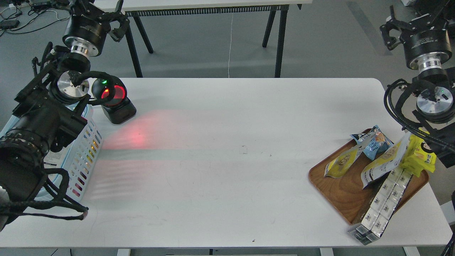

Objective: Scan snack and place in basket

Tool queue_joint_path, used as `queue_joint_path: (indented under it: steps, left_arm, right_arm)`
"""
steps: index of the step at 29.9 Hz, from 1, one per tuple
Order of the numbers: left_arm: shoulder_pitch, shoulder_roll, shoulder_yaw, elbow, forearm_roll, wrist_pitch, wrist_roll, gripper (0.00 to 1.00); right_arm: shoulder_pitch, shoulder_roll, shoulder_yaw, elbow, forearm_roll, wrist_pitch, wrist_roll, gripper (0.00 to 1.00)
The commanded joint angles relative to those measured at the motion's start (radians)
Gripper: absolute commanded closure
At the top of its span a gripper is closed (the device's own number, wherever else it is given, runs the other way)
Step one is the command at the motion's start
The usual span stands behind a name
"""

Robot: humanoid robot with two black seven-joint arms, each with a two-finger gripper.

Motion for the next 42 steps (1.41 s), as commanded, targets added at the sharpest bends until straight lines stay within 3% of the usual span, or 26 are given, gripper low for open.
queue_joint_path:
  steps: [1, 10, 17, 25, 33, 42]
  left_arm:
    - [0.002, 0.001, 0.000, -0.004, 0.002, 0.000, -0.003, 0.00]
    - [-0.007, 0.002, 0.000, -0.002, -0.001, 0.000, -0.004, 0.00]
    - [-0.013, 0.003, 0.000, -0.002, -0.001, 0.000, 0.005, 0.00]
    - [-0.013, -0.006, 0.000, -0.008, -0.001, 0.000, 0.004, 0.00]
    - [-0.013, -0.006, 0.000, -0.008, 0.001, 0.000, 0.000, 0.00]
    - [-0.013, -0.006, 0.000, -0.008, 0.001, 0.000, -0.003, 0.00]
  right_arm:
    - [0.003, 0.000, -0.003, -0.002, -0.002, -0.009, 0.000, 0.00]
    - [0.087, -0.050, -0.054, 0.009, -0.074, 0.005, 0.000, 0.00]
    - [0.280, -0.162, -0.249, 0.116, -0.358, 0.005, 0.005, 0.00]
    - [0.453, -0.244, -0.390, 0.280, -0.847, 0.028, 0.020, 0.00]
    - [0.737, -0.230, -0.762, 0.396, -1.130, 0.060, 0.034, 0.01]
    - [0.892, -0.211, -1.032, 0.674, -1.379, 0.059, 0.045, 0.05]
